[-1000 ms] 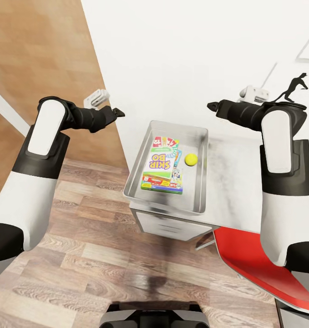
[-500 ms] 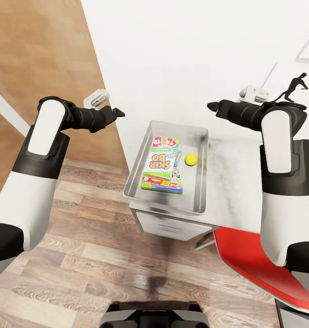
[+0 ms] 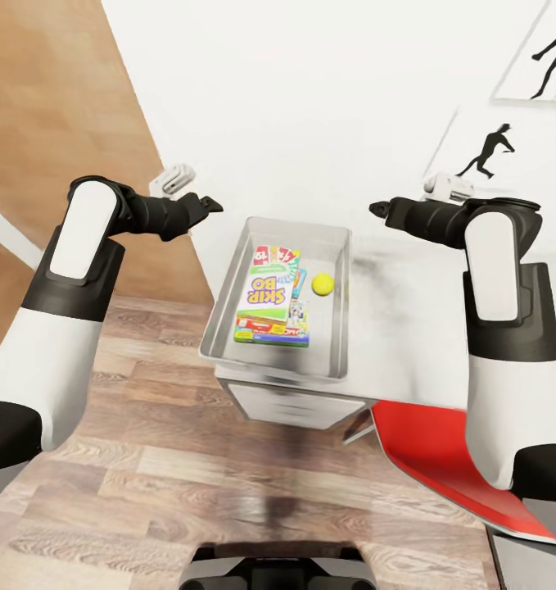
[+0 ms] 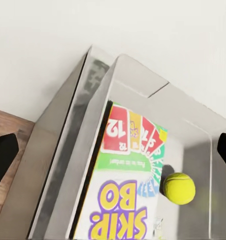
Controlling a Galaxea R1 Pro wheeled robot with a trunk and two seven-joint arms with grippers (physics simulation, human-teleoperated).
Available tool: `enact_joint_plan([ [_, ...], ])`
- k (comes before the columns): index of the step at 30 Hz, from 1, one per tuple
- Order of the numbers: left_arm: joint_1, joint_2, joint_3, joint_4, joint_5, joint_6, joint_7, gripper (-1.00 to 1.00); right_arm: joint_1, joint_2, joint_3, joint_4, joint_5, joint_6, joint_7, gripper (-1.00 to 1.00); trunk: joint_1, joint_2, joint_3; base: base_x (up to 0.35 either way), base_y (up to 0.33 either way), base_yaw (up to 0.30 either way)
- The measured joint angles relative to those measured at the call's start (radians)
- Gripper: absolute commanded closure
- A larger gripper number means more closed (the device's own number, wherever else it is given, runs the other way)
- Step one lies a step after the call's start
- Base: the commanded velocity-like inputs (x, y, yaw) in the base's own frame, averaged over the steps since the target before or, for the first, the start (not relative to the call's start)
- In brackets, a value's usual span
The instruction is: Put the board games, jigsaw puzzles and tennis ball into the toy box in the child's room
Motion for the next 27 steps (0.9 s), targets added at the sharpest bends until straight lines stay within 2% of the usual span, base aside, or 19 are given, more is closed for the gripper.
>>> enact_joint_plan([
  [27,0.000,-0.014,0.001,0.004,0.002,-0.002,-0.001,-1.00,0.006,-0.011,-0.006,0.011,0.000,0.002,-0.001,-1.00,0.000,0.000,0.000,0.000,0.000,-0.275],
])
